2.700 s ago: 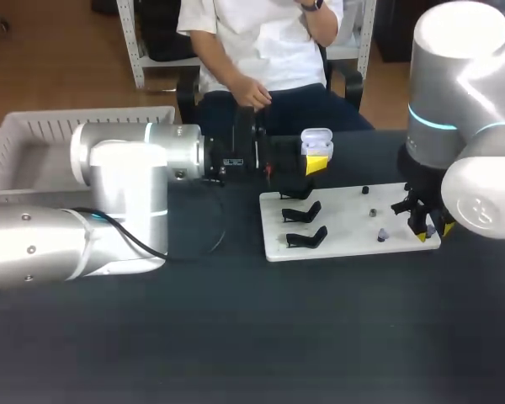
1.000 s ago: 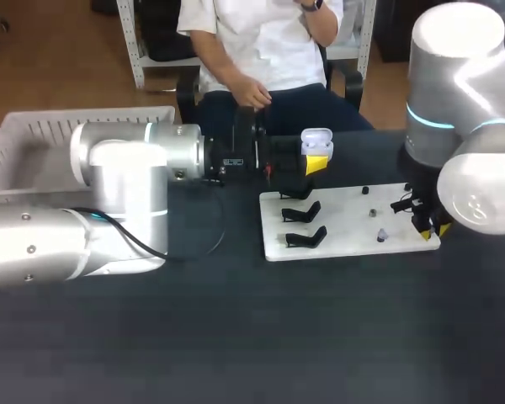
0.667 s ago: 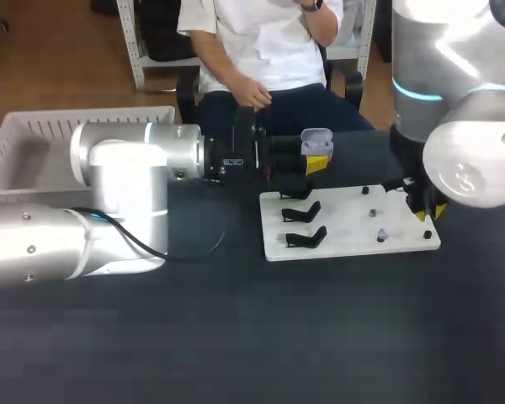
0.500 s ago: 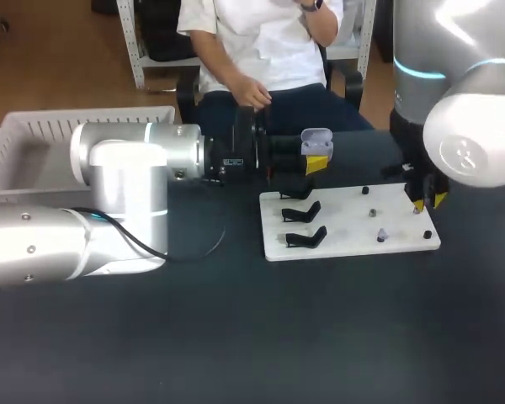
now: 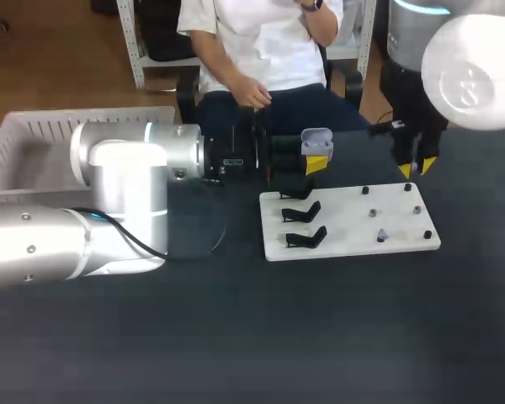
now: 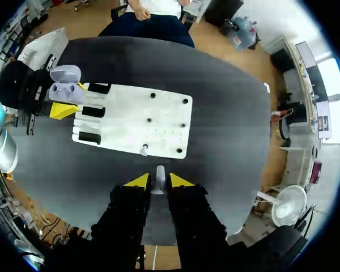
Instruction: Pick up each earbud case from the left stands, insert the matching earbuds, close the lid, and place the case in the box.
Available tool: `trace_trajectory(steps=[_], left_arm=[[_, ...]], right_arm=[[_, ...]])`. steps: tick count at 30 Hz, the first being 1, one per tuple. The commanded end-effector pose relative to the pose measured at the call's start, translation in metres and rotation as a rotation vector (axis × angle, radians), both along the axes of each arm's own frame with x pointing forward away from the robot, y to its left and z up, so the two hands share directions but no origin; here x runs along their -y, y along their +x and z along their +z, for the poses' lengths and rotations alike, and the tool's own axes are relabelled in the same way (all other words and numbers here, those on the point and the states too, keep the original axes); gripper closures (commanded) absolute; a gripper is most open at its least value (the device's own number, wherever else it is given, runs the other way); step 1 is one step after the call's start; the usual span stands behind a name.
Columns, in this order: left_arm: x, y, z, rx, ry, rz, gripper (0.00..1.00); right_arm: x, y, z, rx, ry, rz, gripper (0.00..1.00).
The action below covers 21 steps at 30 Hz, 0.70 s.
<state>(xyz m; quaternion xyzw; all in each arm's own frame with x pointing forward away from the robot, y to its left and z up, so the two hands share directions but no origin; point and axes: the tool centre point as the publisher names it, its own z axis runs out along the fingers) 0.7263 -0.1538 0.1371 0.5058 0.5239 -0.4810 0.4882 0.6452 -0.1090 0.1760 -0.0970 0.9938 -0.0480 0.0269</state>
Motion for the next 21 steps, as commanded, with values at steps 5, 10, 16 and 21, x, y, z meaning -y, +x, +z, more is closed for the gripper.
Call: trace_trajectory(steps=[5, 10, 16, 21], left_arm=[[0.0, -0.002, -0.001, 0.005, -0.006, 0.006, 1.0], [0.0, -0.002, -0.001, 0.005, -0.006, 0.006, 1.0], [0.0, -0.002, -0.001, 0.005, -0.006, 0.006, 1.0], [0.0, -0.002, -0.001, 0.005, -0.006, 0.006, 1.0]], right_arm=[[-0.003, 0.007, -0.001, 0.006, 0.066, -0.102, 1.0], [-0.015, 0.029, -0.005, 0.062, 0.149, -0.597, 1.0], [-0.033, 0.035, 0.0, 0.051, 0.115, -0.842, 1.0], [-0.038, 0.033, 0.004, 0.052, 0.148, -0.953, 1.0]])
